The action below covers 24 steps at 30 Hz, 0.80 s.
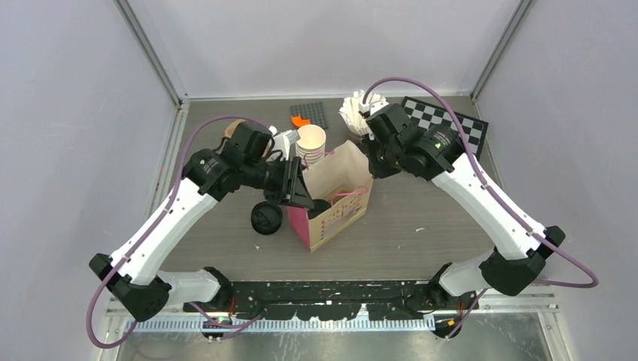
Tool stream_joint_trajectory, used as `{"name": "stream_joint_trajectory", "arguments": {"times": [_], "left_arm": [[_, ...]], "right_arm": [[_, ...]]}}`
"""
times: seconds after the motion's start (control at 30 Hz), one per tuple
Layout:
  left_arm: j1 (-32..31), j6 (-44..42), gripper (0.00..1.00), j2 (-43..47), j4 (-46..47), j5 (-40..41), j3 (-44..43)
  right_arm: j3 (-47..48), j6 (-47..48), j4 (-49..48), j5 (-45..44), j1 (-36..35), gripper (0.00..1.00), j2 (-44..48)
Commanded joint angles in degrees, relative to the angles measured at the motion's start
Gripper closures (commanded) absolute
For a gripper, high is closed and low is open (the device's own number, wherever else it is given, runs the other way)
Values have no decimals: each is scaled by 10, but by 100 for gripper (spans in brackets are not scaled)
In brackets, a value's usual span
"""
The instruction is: Pack the takeout coffee
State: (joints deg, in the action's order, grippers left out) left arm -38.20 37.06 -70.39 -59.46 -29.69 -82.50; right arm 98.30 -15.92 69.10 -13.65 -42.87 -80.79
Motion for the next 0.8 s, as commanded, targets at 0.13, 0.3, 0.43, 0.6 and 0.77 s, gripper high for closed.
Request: {"name": "stream_joint_trajectory", "arguments": {"times": [0.13,0.3,0.43,0.6,0.77], "left_arm": [[-1,-20,50,1,-30,66,-79],[0,-39,35,-15,-111,188,-182],[4,-38,26,-17,-165,300,-220],[35,-20,26,-12,-229,424,-184],[87,-22,30,-11,-218,411,-113]], "right_arm": [[50,-51,53,14,3,79,3],[94,-66,73,-2,3,62,2],[96,-65,56,-5,3,39,19],[70,-45,-5,-2,3,19,68],[29,-28,-65,-7,3,15,129]]}}
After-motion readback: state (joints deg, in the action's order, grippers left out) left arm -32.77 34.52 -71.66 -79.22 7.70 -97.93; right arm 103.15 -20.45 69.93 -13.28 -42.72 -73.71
